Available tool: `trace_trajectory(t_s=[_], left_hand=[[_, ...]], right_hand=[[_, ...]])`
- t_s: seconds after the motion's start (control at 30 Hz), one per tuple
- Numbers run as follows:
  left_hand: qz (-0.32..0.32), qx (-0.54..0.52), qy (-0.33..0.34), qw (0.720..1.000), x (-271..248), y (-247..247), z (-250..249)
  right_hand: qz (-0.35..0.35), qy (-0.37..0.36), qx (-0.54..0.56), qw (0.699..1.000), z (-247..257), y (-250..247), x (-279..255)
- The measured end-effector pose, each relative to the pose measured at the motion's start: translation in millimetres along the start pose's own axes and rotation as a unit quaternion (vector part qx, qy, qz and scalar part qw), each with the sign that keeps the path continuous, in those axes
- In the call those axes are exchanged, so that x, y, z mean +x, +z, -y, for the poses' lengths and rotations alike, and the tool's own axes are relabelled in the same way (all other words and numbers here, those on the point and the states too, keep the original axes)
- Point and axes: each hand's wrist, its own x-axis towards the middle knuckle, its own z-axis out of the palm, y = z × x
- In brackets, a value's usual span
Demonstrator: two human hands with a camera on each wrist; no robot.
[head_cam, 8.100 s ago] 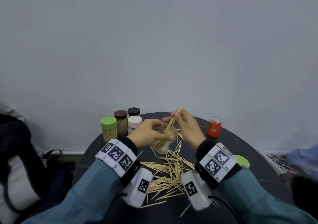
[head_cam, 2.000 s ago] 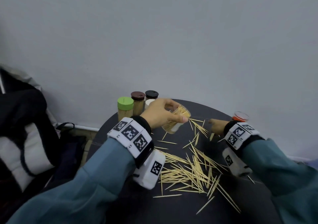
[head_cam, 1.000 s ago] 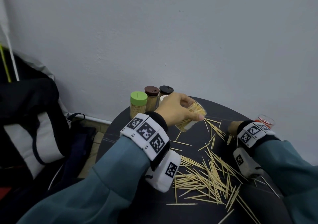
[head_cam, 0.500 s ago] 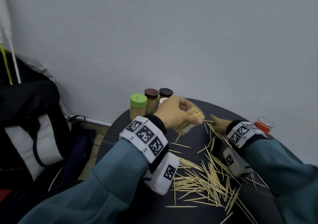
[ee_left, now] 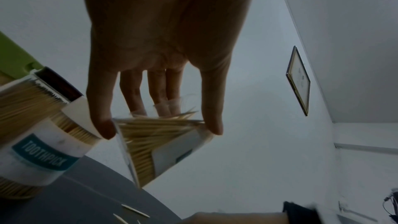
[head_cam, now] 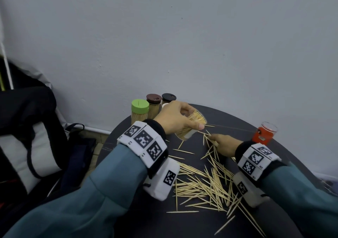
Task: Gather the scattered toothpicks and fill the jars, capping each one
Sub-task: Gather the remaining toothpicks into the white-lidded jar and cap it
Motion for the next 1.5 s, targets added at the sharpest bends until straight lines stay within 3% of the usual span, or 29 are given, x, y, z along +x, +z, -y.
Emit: trace_trajectory(t_s=[0.27,0.37,0.57,1.13,1.5], left_hand=[[-0.001,-0.004,-0.004,1.000,-6,-1,-3],[-0.004,0.005,-0.001,1.000,-8,-1,-4],[-0.003,0.018,-0.004,1.000,-11,1,-5],[-0.002,0.035,0.010,0.999,-12,3,-4],[0.006,0.041,0.015,0.999,-12,4,-4]], right_hand=[[0.057,-0.069,-0.001,0.996,10,10,-33],[0.047,-0.082,0.027,0.995,12,9,-42],[0.098,-0.060,-0.004,0.993,18,11,-62],[0.049,-0.096,-0.064,0.992,27,19,-70],[0.045,-0.044,-0.052,0.997,28,25,-63]])
